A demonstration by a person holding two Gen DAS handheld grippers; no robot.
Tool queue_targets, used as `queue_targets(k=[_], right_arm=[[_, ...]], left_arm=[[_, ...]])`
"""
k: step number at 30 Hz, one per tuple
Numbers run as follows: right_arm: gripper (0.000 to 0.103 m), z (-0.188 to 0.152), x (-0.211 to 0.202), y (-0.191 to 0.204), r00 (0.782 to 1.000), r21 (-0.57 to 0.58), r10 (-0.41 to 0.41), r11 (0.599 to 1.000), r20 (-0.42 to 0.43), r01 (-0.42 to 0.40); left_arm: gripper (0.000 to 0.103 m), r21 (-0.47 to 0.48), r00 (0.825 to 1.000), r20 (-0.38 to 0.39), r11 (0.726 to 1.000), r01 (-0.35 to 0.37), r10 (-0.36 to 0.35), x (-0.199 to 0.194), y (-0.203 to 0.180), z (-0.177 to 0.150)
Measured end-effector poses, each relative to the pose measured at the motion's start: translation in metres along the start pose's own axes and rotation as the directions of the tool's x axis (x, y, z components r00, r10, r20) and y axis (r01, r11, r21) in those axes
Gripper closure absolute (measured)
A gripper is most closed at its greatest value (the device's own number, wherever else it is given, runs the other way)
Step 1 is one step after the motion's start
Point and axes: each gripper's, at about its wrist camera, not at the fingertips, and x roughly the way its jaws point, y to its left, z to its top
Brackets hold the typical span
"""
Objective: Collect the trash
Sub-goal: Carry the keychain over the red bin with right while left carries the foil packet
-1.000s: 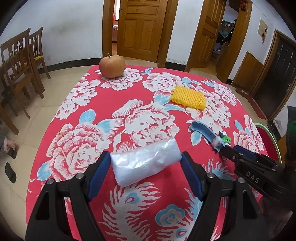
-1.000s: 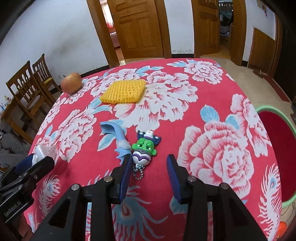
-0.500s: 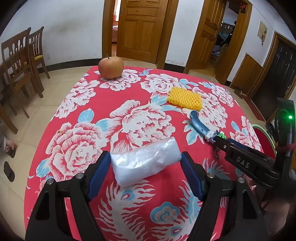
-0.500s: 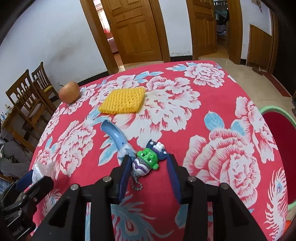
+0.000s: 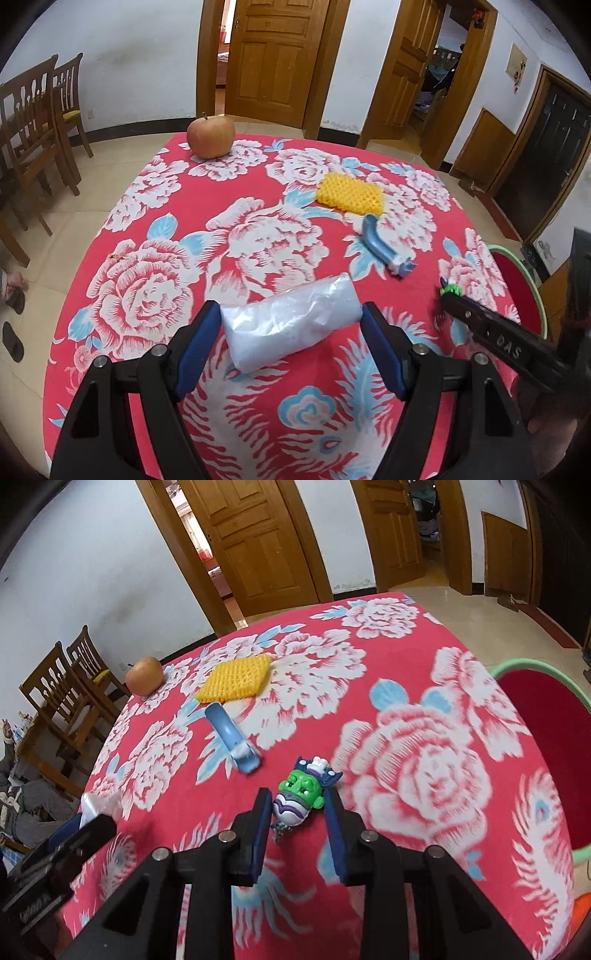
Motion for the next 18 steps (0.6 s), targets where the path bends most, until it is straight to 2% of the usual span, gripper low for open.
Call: queue_targets(k=[10, 18], right_arm=[[0.071, -0.014, -0.043, -0.023, 0.998, 0.036, 0.033, 0.999, 0.059, -0.035], [0.071, -0.020, -0.071, -0.052, 0.994, 0.086, 0.012, 0.996, 0.113, -0.022]], left_arm=[[0.026, 0.049, 0.998, 0.021, 0.997, 0.052, -0.053, -0.015, -0.027, -0.002], [0.026, 0.095, 0.995, 0.012, 0.990, 0.102, -0.103, -0.018, -0.058, -0.007]])
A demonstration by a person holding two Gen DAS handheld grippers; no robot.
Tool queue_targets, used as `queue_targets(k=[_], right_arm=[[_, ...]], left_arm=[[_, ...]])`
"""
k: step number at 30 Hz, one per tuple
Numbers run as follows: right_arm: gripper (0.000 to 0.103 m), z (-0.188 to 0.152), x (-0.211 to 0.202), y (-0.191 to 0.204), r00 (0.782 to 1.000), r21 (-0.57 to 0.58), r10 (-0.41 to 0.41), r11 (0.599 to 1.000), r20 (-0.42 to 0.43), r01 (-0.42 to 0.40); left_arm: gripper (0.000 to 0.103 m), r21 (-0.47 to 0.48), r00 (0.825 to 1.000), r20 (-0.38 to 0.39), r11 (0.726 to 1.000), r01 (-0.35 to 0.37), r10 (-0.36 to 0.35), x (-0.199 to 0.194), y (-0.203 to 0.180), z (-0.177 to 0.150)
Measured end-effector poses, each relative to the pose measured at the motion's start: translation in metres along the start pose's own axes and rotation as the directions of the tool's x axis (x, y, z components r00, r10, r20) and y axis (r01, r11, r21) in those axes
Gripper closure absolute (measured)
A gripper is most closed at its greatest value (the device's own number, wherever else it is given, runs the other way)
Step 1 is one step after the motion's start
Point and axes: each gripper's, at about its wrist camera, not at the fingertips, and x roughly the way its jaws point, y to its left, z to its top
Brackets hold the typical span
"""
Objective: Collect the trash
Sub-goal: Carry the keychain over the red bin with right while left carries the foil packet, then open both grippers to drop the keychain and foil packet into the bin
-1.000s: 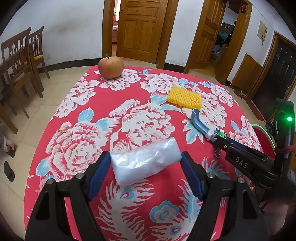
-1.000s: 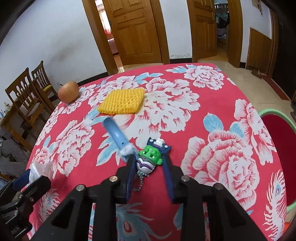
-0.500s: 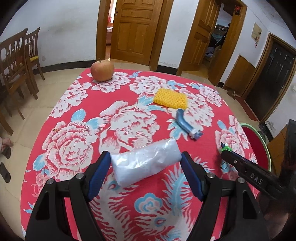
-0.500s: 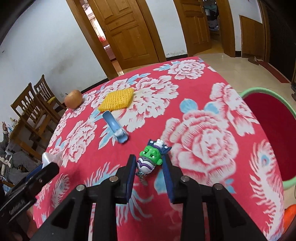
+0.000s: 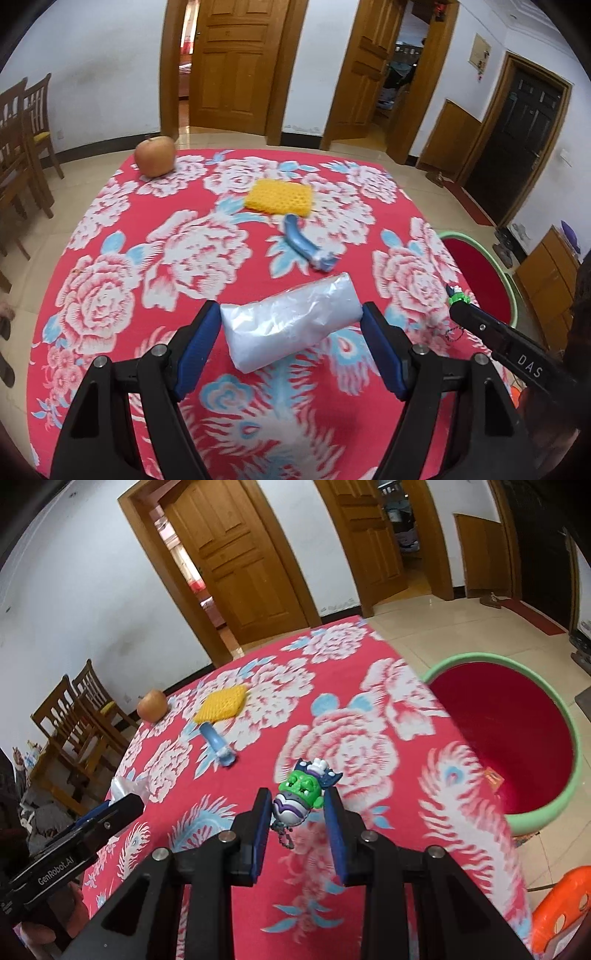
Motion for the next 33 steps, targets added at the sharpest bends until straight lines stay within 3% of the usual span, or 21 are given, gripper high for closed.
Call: queue_targets(k=[16, 33], right_arm=[[0.071, 0.013, -0.040, -0.086, 0.990, 0.168, -0.100, 0.982, 0.100, 0.083], [0.071, 0.020, -0.043, -0.171, 0.976, 0.328, -0.192, 0.933, 0.105, 0.148]], left_arm=[[0.026, 0.093, 0.995, -0.030, 0.990, 0.102, -0.099, 0.019, -0.068, 0.008], [0.026, 0.250, 0.986, -0.076, 0.955, 0.160, -0.145, 0.056, -0.153, 0.025]])
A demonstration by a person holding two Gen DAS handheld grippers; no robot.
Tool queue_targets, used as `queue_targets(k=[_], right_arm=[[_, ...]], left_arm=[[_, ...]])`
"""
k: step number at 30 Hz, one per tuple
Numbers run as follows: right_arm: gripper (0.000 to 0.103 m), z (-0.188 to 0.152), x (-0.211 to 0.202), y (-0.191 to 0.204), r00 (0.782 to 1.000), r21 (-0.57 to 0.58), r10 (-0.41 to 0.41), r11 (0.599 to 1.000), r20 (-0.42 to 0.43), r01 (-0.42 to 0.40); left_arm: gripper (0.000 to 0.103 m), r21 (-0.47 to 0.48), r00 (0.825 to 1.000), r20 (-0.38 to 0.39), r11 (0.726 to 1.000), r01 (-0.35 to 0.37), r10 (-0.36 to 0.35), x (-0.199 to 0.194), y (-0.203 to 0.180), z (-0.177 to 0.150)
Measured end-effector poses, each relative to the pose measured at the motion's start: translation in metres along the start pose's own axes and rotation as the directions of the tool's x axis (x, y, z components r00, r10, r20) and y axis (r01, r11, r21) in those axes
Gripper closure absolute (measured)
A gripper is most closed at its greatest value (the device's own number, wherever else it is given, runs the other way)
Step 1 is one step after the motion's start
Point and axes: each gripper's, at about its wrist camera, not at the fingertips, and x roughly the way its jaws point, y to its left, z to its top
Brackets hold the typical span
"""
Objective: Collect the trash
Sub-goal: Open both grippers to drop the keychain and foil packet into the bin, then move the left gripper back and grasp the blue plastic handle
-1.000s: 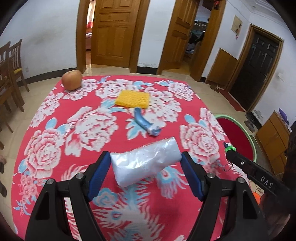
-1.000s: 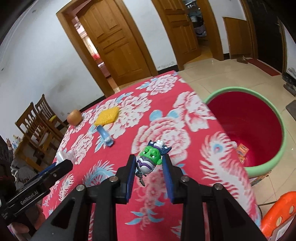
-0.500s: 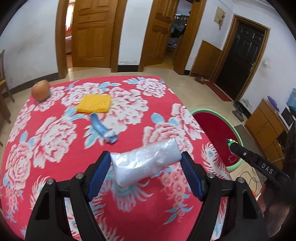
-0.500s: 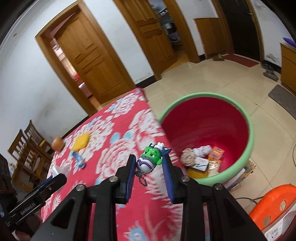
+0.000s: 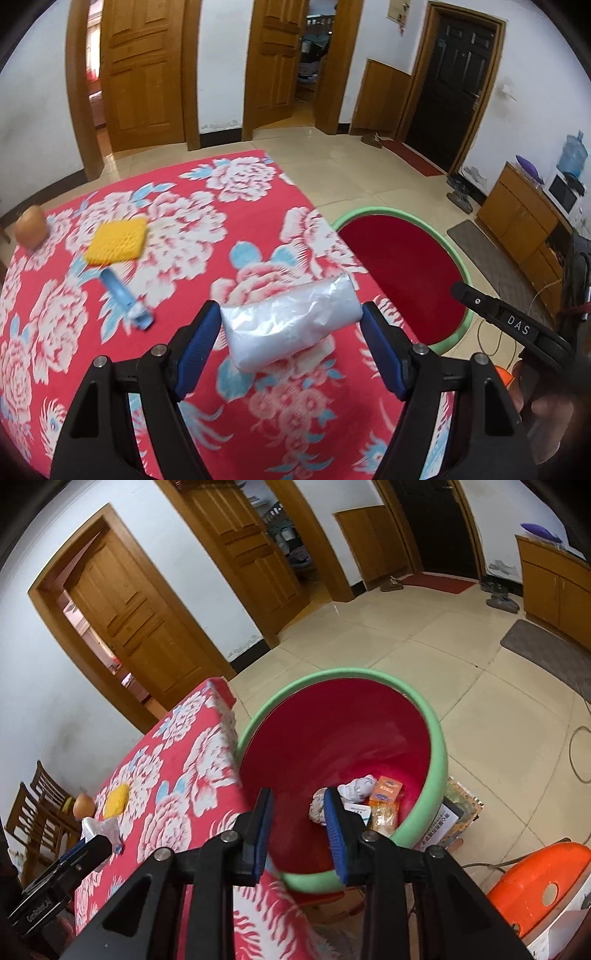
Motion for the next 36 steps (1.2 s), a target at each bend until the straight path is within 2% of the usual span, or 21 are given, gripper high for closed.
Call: queue_targets(k=[4, 12, 18, 25, 36], right_arm=[[0.068, 0.004, -0.005, -0.009, 1.000, 0.027, 0.006, 1.000, 0.015, -0.006], [0.055, 0.013, -0.023, -0.027, 0.997, 0.073, -0.010, 0.997, 0.072, 0.005], [0.052, 0.015, -0.030, -0.040, 0.995, 0.105, -0.023, 0.994, 0.097, 0.013], [0.052, 0.017, -0.031, -0.047, 0.994, 0.123, -0.036, 0.992, 0.103, 0.023], [0.045, 0.014, -0.033, -0.043, 0.994, 0.117, -0.021, 0.993, 0.103, 0.009]], left_arm=[[0.026, 0.042, 1.000, -0.006, 0.999, 0.006, -0.006, 0.011, -0.016, 0.008], [0.026, 0.106, 0.999, -0.035, 0.994, 0.035, -0.032, 0.037, -0.050, 0.019], [0.026, 0.158, 0.999, -0.029, 0.986, 0.046, -0.042, 0.053, -0.074, 0.028], [0.023, 0.155, 0.994, -0.045, 0.983, 0.101, -0.095, 0.067, -0.088, 0.036], [0.022, 0.138, 0.998, -0.013, 0.988, 0.069, -0.067, 0.056, -0.083, 0.038]])
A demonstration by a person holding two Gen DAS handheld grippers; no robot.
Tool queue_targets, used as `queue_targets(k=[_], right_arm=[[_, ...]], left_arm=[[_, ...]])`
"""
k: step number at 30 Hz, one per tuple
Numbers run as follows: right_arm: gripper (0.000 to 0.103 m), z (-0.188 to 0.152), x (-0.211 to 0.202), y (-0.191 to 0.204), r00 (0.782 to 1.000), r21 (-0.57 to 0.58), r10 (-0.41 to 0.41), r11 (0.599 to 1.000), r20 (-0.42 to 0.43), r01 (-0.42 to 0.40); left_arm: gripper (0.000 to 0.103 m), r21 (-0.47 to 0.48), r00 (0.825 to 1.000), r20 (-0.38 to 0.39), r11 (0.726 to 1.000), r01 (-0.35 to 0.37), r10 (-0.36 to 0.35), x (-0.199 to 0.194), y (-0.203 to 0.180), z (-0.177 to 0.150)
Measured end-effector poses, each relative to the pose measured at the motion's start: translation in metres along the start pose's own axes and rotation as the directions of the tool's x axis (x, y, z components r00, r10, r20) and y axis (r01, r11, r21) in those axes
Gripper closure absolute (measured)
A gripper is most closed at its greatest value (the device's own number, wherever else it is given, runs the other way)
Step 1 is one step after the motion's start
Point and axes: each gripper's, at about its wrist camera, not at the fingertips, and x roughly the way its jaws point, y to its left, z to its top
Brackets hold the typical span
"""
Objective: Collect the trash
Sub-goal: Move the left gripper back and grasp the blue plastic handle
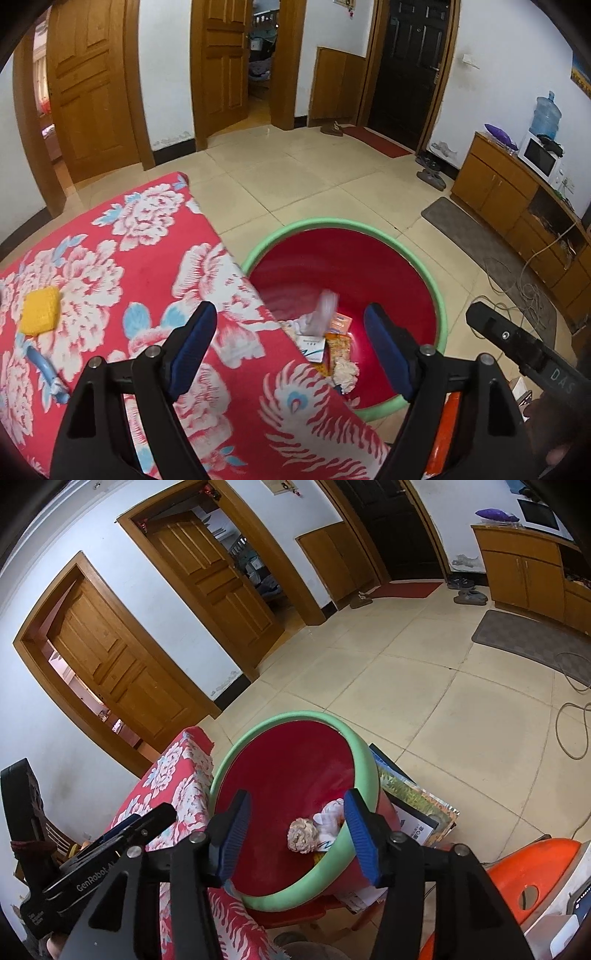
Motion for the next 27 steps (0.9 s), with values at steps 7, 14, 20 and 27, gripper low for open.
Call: queue_targets(k=[7, 14, 20, 27], right_arm=[[0.039, -0.007, -0.002, 0.015, 0.999, -0.039, 0.034, 0.999, -0.019, -0.035], [0.037, -0.012, -0.004, 0.024, 0.998, -0.055, 0.054, 0.997, -0.031, -0.055], [0.036, -0.017, -0.002, 0.028, 0.997, -0.057, 0.064, 0.996, -0.051, -0.067], [0.035, -0.020, 0.001, 0.032, 0.995, -0.067, 0.070, 0.995, -0.064, -0.074]], left_arm=[[0.022, -0.053, 0.997, 0.002, 0.995, -0.079, 0.080, -0.014, 0.028, -0.006], [0.022, -0.139, 0.984, -0.002, 0.974, -0.178, 0.179, -0.033, 0.072, -0.018], [0.022, -0.202, 0.961, -0.011, 0.941, -0.272, 0.275, -0.049, 0.113, -0.028], [0.023, -0.240, 0.910, -0.055, 0.880, -0.411, 0.410, -0.049, 0.151, -0.046]])
